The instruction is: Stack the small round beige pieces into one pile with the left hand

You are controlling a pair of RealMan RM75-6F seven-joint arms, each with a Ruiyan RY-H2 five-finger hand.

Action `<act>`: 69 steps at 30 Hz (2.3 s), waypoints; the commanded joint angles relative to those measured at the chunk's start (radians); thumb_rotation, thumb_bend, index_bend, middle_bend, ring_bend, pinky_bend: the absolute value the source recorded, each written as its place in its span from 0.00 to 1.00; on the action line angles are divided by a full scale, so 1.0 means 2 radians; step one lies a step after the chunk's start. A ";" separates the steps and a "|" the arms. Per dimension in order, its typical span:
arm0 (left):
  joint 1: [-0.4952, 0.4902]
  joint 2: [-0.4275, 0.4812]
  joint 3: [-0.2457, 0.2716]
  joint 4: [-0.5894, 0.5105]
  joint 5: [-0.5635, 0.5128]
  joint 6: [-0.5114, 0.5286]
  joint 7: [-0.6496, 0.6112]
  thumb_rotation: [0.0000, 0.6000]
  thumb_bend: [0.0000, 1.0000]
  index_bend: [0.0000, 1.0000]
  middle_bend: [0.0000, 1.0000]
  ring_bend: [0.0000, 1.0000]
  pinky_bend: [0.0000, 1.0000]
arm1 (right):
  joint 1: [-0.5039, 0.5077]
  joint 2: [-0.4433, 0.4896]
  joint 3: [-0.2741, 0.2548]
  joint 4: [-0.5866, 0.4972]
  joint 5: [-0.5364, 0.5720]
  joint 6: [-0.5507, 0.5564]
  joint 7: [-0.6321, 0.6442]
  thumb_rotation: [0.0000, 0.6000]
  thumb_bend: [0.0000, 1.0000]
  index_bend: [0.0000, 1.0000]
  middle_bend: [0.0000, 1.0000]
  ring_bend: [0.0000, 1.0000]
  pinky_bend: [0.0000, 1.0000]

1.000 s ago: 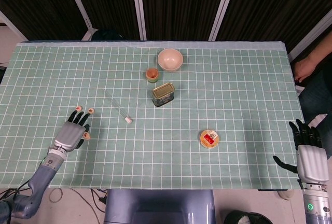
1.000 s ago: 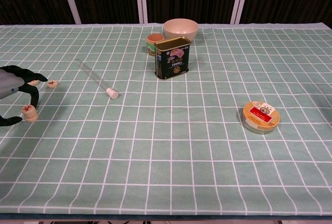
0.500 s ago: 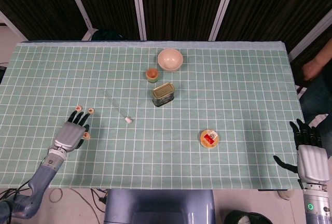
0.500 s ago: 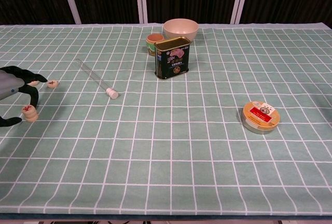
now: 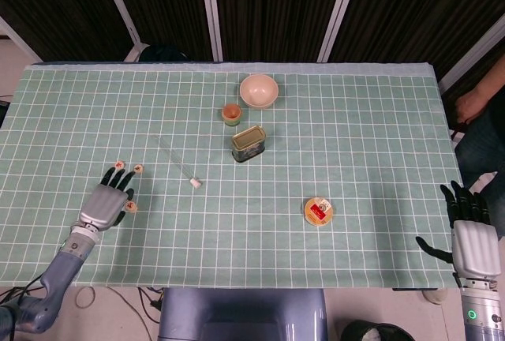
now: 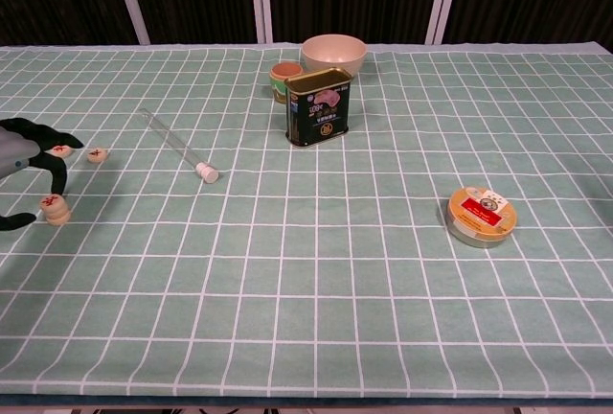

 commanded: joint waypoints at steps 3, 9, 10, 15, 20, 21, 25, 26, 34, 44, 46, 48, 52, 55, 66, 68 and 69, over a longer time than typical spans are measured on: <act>0.003 0.007 -0.006 0.002 -0.006 0.006 -0.004 1.00 0.32 0.37 0.04 0.00 0.00 | 0.000 0.000 0.000 0.000 0.001 0.000 0.000 1.00 0.23 0.08 0.01 0.03 0.00; -0.011 0.018 -0.036 0.003 -0.015 0.003 -0.034 1.00 0.31 0.34 0.04 0.00 0.00 | 0.000 -0.001 -0.001 -0.001 0.000 -0.001 -0.002 1.00 0.23 0.08 0.01 0.03 0.00; -0.015 0.019 -0.042 0.005 -0.017 0.000 -0.040 1.00 0.31 0.34 0.04 0.00 0.00 | 0.000 -0.002 -0.001 -0.001 0.000 -0.001 -0.003 1.00 0.23 0.08 0.01 0.03 0.00; -0.043 0.013 -0.069 0.030 -0.047 -0.036 -0.047 1.00 0.28 0.34 0.04 0.00 0.00 | 0.001 -0.003 -0.001 -0.001 0.000 -0.001 -0.005 1.00 0.23 0.08 0.01 0.03 0.00; -0.064 -0.001 -0.079 0.048 -0.071 -0.056 -0.031 1.00 0.25 0.33 0.04 0.00 0.00 | 0.001 -0.003 0.000 -0.001 0.003 -0.002 -0.004 1.00 0.23 0.08 0.01 0.03 0.00; -0.068 -0.005 -0.082 0.052 -0.078 -0.058 -0.027 1.00 0.24 0.32 0.04 0.00 0.00 | 0.001 -0.003 0.000 -0.001 0.004 -0.002 -0.004 1.00 0.23 0.08 0.01 0.03 0.00; -0.081 -0.022 -0.092 0.070 -0.103 -0.067 -0.016 1.00 0.23 0.31 0.04 0.00 0.00 | 0.001 -0.003 0.001 -0.002 0.005 -0.003 -0.003 1.00 0.23 0.08 0.01 0.03 0.00; -0.084 -0.026 -0.093 0.075 -0.108 -0.070 -0.014 1.00 0.23 0.31 0.04 0.00 0.00 | 0.001 -0.003 0.001 -0.002 0.006 -0.003 -0.003 1.00 0.23 0.08 0.01 0.03 0.00; -0.098 -0.057 -0.090 0.110 -0.136 -0.081 0.001 1.00 0.23 0.36 0.04 0.00 0.00 | 0.001 -0.003 0.002 -0.003 0.009 -0.005 -0.002 1.00 0.23 0.08 0.01 0.03 0.00; -0.104 -0.086 -0.082 0.152 -0.142 -0.085 0.003 1.00 0.24 0.40 0.05 0.00 0.00 | 0.003 -0.003 0.004 -0.004 0.015 -0.010 0.001 1.00 0.23 0.08 0.01 0.03 0.00; -0.105 -0.091 -0.081 0.159 -0.142 -0.086 0.000 1.00 0.24 0.40 0.05 0.00 0.00 | 0.003 -0.002 0.004 -0.005 0.016 -0.010 0.002 1.00 0.23 0.08 0.01 0.03 0.00; -0.104 -0.096 -0.079 0.166 -0.137 -0.084 -0.005 1.00 0.25 0.41 0.05 0.00 0.00 | 0.003 -0.002 0.004 -0.005 0.016 -0.010 0.002 1.00 0.23 0.08 0.01 0.03 0.00; -0.104 -0.106 -0.076 0.184 -0.128 -0.084 -0.017 1.00 0.25 0.41 0.06 0.00 0.00 | 0.003 -0.002 0.004 -0.006 0.017 -0.011 0.002 1.00 0.23 0.08 0.01 0.03 0.00; -0.104 -0.111 -0.074 0.193 -0.122 -0.085 -0.021 1.00 0.26 0.42 0.06 0.00 0.00 | 0.003 -0.002 0.004 -0.006 0.018 -0.012 0.003 1.00 0.23 0.08 0.01 0.03 0.00; -0.104 -0.123 -0.072 0.206 -0.110 -0.083 -0.027 1.00 0.28 0.45 0.08 0.00 0.00 | 0.003 -0.002 0.005 -0.007 0.021 -0.012 0.002 1.00 0.23 0.08 0.01 0.03 0.00; -0.104 -0.124 -0.072 0.206 -0.109 -0.084 -0.026 1.00 0.28 0.46 0.08 0.00 0.00 | 0.004 -0.002 0.005 -0.007 0.021 -0.013 0.002 1.00 0.23 0.08 0.01 0.03 0.00; -0.104 -0.124 -0.072 0.207 -0.109 -0.084 -0.026 1.00 0.28 0.46 0.08 0.00 0.00 | 0.004 -0.002 0.005 -0.007 0.021 -0.013 0.002 1.00 0.23 0.08 0.01 0.03 0.00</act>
